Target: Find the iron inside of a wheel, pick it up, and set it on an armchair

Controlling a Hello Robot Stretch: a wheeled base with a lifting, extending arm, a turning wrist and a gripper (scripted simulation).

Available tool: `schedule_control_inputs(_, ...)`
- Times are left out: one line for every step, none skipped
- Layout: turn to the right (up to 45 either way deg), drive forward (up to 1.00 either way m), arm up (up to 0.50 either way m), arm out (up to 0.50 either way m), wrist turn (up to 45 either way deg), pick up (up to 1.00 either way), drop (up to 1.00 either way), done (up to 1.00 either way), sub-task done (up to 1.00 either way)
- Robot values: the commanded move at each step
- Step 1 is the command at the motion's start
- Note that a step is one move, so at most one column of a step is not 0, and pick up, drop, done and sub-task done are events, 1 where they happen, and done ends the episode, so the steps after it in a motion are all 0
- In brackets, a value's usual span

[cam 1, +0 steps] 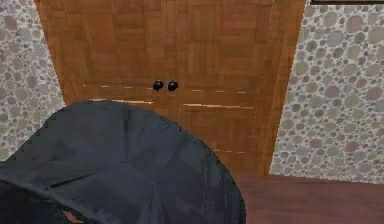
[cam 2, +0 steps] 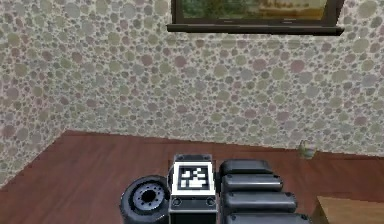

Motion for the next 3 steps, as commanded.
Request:
schedule_control_inputs(12.0, 0.00, 0.00, 0.00, 0.0, 0.00, 0.00, 0.00, 0.00)
schedule_control_inputs(0.0, 0.05, 0.00, 0.00, 0.0, 0.00, 0.00, 0.00, 0.00)
schedule_control_inputs(-45.0, 0.00, 0.00, 0.00, 0.0, 0.00, 0.00, 0.00, 0.00)
